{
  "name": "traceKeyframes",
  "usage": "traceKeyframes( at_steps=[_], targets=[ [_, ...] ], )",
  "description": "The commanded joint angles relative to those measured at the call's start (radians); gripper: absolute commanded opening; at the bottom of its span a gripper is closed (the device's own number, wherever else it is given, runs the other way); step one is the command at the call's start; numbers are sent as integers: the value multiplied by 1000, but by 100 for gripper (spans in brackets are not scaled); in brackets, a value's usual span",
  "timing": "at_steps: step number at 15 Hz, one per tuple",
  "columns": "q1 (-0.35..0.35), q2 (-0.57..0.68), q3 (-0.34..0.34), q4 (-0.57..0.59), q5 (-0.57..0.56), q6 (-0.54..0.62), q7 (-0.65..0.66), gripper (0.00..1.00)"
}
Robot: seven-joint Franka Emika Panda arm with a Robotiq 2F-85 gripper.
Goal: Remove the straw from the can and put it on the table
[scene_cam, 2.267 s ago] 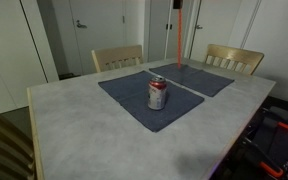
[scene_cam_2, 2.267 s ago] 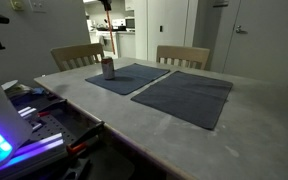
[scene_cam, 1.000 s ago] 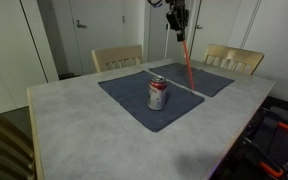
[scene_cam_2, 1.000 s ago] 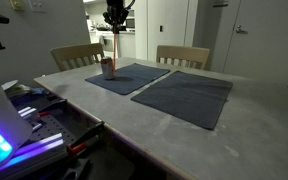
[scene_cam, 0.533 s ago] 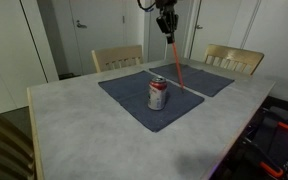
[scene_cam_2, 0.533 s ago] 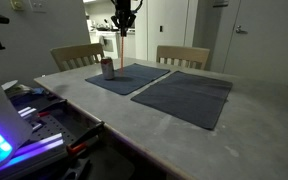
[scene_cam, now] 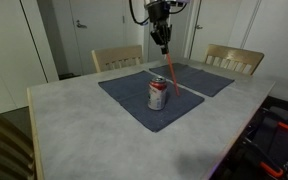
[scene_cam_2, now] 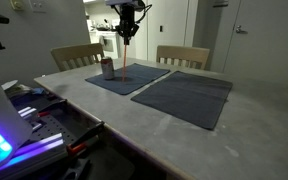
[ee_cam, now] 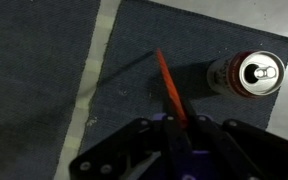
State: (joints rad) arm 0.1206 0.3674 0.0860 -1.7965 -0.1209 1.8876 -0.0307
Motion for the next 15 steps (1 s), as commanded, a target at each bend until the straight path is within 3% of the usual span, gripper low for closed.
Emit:
traceKeyframes(
  at_steps=[1, 4, 5, 7, 15],
  targets=[
    [-15, 73, 0, 68, 20, -6, -36, 2],
    [-14, 108, -1, 114, 11, -3, -40, 2],
    [-13, 117, -1, 131, 10, -11, -41, 35],
    [-11, 136, -2, 163, 6, -21, -45, 41],
    [0, 106, 2, 207, 7, -71, -45, 98]
  ],
)
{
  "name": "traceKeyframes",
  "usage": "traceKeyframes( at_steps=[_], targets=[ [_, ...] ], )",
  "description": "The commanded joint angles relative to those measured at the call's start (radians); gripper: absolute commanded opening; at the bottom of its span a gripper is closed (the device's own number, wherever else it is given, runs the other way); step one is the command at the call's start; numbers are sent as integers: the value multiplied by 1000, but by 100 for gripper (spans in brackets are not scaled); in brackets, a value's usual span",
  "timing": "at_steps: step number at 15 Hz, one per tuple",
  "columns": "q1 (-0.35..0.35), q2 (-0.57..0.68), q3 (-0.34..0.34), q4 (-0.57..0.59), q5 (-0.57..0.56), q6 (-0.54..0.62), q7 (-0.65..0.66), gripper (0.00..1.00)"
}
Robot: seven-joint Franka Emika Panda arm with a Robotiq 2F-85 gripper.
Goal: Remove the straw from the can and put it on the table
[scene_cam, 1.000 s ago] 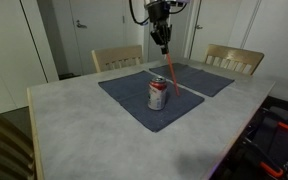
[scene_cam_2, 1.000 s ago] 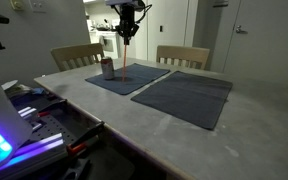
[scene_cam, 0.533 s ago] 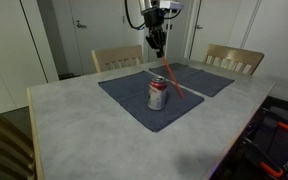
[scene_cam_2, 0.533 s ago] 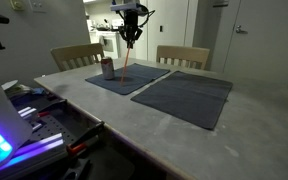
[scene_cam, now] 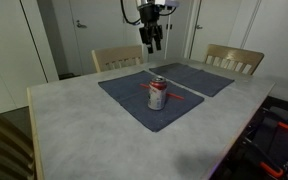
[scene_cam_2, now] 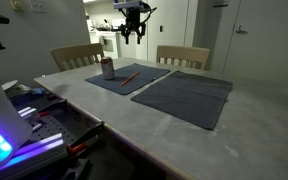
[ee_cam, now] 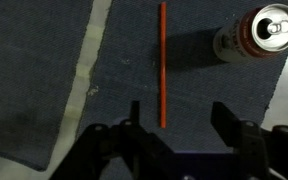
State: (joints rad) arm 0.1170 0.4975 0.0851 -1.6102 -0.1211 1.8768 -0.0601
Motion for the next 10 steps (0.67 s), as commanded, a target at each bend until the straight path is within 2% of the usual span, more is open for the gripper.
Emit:
traceKeyframes(
  at_steps=[1, 4, 10],
  targets=[
    [6, -39, 6, 25, 16, -102, -14, 99],
    [9, -91, 19, 13, 20, -163, -27, 100],
    [31, -191, 39, -21, 5, -184, -30, 100]
  ],
)
